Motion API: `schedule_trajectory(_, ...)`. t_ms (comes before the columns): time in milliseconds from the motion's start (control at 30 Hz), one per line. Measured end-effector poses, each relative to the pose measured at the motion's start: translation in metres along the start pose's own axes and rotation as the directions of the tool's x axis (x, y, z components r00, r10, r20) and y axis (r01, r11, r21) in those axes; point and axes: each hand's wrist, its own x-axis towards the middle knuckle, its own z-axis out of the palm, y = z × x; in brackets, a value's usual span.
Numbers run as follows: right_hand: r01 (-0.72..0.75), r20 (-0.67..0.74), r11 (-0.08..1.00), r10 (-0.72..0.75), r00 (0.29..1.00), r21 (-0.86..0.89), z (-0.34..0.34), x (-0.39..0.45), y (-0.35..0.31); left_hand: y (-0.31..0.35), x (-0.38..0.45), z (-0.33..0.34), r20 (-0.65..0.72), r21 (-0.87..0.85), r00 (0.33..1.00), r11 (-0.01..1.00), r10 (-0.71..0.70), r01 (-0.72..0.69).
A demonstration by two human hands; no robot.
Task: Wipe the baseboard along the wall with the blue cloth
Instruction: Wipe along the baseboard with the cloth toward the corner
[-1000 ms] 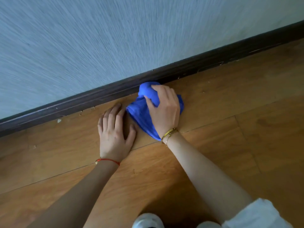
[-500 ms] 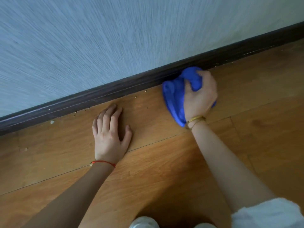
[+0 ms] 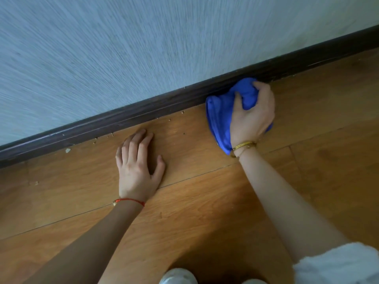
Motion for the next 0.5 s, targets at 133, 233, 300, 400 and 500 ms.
schedule_trajectory(133, 0.344, 0.238, 0.938, -0.344, 0.908, 0.045, 0.017, -0.050, -0.029, -0.001, 0.000, 0.001, -0.003, 0.005, 1.000, 1.000, -0.008, 0.008)
schedule_trajectory(233, 0.304, 0.238, 0.949, -0.316, 0.919, 0.087, 0.018, -0.052, -0.032, -0.002, 0.000, -0.001, 0.002, -0.005, 1.000, 1.000, -0.003, 0.003)
schedule_trajectory(300, 0.093, 0.111, 0.990, -0.105, 0.988, 0.103, 0.011, -0.032, -0.019, -0.002, -0.001, -0.002, 0.005, -0.008, 1.000, 1.000, 0.002, -0.002)
schedule_trajectory(400, -0.055, -0.068, 0.992, 0.063, 0.996, 0.115, 0.004, -0.003, -0.004, -0.001, 0.000, -0.001, 0.009, 0.003, 1.000, 1.000, -0.006, 0.006)
schedule_trajectory(500, 0.058, 0.036, 0.995, -0.062, 0.997, 0.087, 0.014, -0.028, -0.022, 0.000, 0.001, 0.000, -0.002, 0.004, 1.000, 1.000, -0.010, 0.010)
